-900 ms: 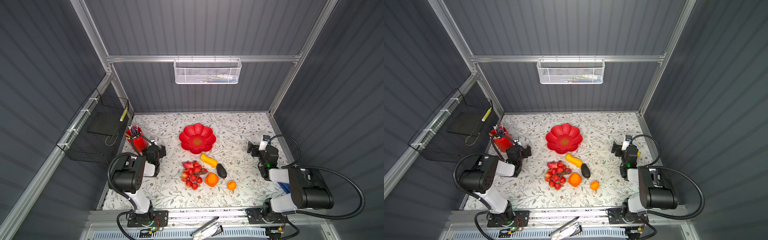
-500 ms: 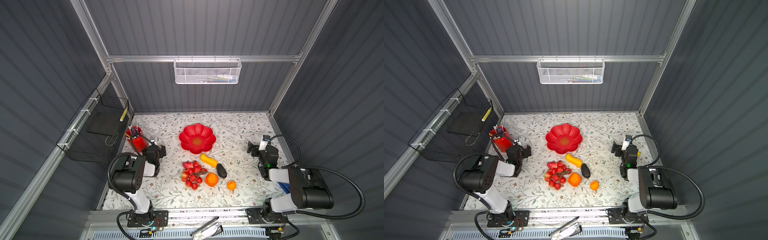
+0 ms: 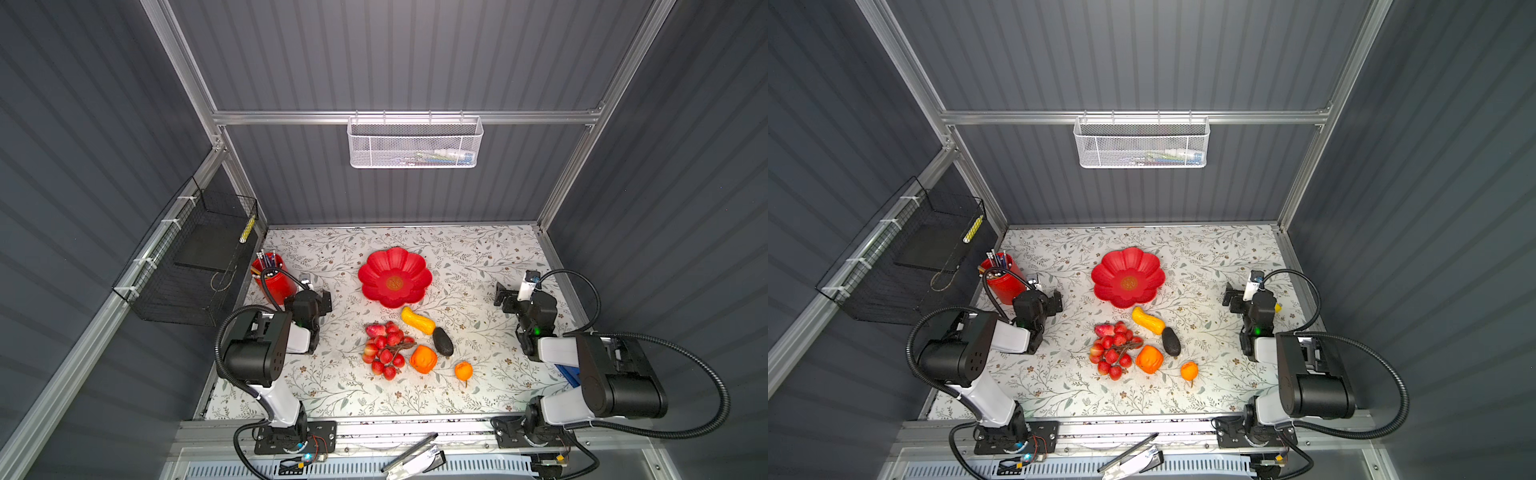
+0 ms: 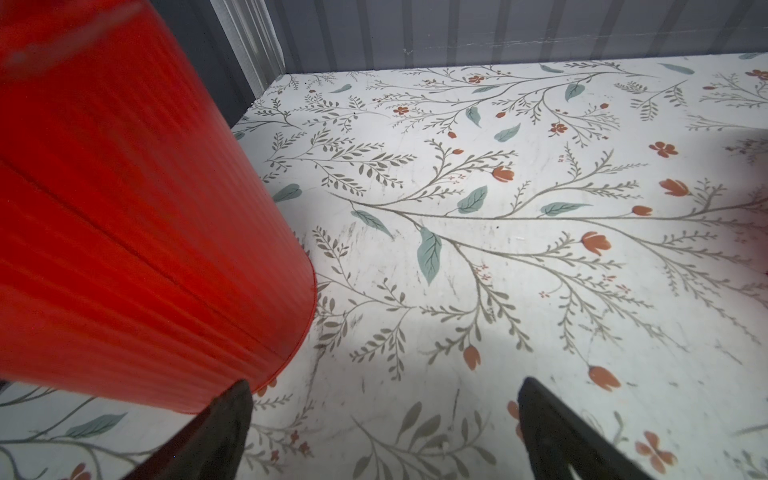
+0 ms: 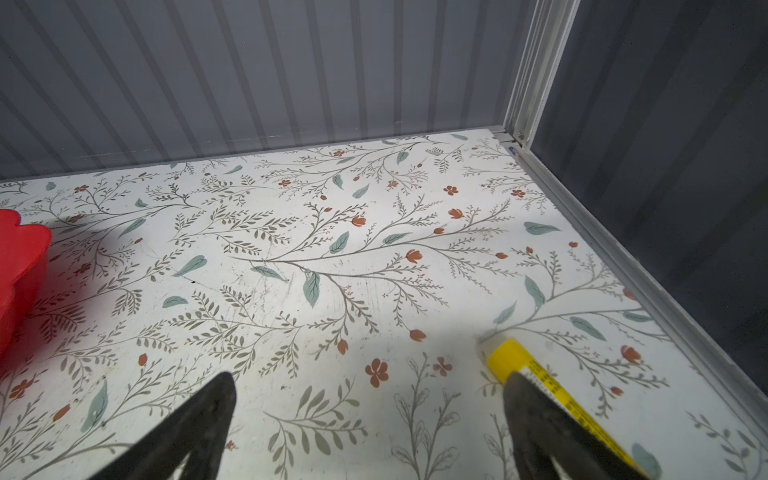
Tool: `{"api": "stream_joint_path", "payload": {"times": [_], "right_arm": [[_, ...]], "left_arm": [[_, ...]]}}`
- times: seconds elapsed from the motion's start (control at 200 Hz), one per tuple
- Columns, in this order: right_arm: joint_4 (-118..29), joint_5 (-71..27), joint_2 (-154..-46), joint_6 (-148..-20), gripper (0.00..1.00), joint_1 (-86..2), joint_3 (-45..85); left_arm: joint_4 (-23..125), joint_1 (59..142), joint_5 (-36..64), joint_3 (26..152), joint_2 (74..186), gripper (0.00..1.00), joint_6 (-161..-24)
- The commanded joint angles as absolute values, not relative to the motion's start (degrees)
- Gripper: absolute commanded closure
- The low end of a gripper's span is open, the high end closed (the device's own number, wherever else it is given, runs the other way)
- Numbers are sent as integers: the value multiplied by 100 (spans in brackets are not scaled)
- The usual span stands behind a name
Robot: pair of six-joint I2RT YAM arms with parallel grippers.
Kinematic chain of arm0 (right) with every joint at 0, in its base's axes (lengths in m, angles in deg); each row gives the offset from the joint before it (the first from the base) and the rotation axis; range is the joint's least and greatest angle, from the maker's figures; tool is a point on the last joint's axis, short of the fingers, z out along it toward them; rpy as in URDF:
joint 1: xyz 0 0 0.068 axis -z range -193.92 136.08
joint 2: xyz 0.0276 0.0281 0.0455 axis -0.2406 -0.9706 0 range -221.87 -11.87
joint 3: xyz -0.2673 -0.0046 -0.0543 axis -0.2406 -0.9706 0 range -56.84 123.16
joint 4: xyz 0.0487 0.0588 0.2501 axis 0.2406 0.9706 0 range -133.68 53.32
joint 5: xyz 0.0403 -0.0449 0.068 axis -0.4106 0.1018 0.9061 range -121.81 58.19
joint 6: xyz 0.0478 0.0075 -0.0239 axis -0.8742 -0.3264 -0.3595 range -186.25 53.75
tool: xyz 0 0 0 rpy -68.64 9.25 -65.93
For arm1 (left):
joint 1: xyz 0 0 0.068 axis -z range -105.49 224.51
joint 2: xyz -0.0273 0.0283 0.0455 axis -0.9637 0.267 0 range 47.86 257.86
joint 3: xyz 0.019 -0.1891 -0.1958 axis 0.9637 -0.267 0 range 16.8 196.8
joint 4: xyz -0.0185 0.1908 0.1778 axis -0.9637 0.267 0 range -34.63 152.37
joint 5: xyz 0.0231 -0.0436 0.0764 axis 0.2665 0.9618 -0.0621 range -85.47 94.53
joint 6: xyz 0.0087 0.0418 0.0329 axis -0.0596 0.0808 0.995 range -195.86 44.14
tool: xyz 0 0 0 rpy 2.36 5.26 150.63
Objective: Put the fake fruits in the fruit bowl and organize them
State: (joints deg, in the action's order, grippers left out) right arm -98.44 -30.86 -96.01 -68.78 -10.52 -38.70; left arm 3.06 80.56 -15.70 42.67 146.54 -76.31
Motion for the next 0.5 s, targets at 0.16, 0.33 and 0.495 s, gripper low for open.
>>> {"api": "stream_joint_path", "payload": {"times": [0.16, 0.33, 0.495], "right_arm": [[-6735, -3715, -8444, -7529, 1, -1071, -2435], [-6244, -2707, -7846, -8890, 1, -982, -2002], [-4655, -1889, -7644, -8855, 1, -1118, -1460]], "left_arm": [[2790, 8040, -1567, 5313, 13494, 0, -7957], [3578, 8040, -1162, 5736, 12416, 0, -8508], [4786, 8040, -160, 6441, 11714, 0, -8420]]}}
